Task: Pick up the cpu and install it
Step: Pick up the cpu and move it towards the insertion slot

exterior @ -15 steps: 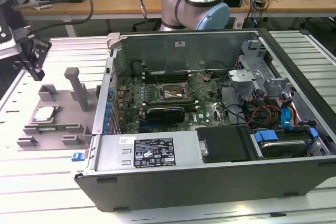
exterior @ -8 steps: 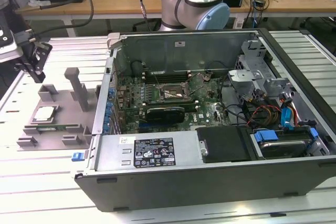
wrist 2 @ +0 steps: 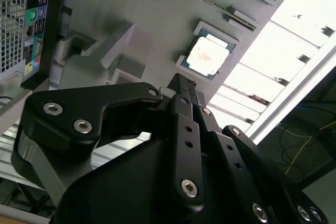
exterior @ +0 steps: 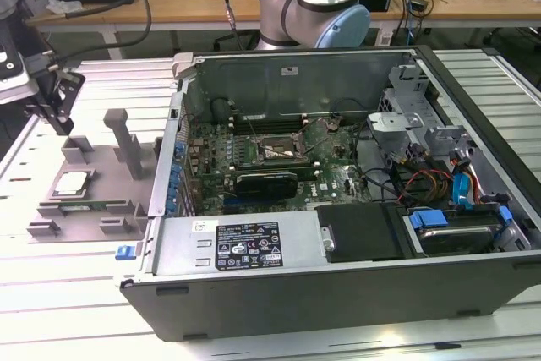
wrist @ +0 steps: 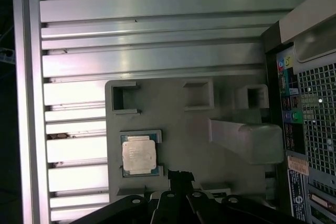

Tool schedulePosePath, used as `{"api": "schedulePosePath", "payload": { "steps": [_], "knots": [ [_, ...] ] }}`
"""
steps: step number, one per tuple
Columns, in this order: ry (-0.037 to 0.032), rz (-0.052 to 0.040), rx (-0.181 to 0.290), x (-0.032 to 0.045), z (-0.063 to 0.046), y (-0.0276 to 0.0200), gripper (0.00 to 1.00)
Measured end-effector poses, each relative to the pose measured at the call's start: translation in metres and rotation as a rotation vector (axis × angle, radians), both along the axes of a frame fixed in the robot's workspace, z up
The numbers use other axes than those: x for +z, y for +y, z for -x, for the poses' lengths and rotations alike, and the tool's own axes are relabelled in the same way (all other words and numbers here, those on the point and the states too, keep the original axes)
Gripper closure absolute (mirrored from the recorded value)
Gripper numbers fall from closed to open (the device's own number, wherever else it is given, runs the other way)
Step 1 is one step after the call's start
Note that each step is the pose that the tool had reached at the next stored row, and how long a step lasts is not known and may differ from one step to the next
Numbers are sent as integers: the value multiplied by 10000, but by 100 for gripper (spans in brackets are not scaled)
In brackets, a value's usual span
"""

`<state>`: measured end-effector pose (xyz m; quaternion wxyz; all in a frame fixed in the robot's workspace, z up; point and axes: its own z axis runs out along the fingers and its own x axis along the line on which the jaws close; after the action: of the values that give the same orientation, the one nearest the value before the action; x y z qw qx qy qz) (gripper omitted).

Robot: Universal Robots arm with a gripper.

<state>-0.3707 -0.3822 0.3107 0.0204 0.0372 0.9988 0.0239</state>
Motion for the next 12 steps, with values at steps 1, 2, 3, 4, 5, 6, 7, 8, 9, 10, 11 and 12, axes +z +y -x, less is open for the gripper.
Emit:
{"api": "schedulePosePath", "payload": {
  "steps": [1, 2, 3, 4, 5, 6, 7, 8, 9, 10, 11, 12],
  "knots": [
    [0, 0, 0, -4, 1, 0, 89],
    [0, 0, -1, -8, 2, 0, 89],
    [-1, -1, 0, -19, 3, 0, 89],
    [0, 0, 0, -28, 6, 0, 89],
    [0, -1, 0, -35, 8, 0, 89],
    [0, 0, 0, -38, 9, 0, 89],
    [0, 0, 0, -42, 10, 0, 89],
    [0, -1, 0, -49, 12, 0, 89],
    [-2, -1, 0, -57, 13, 0, 89],
    [-1, -1, 0, -61, 14, 0, 89],
    [0, 0, 0, -65, 15, 0, 89],
    [0, 0, 0, -74, 16, 0, 89]
  ]
}}
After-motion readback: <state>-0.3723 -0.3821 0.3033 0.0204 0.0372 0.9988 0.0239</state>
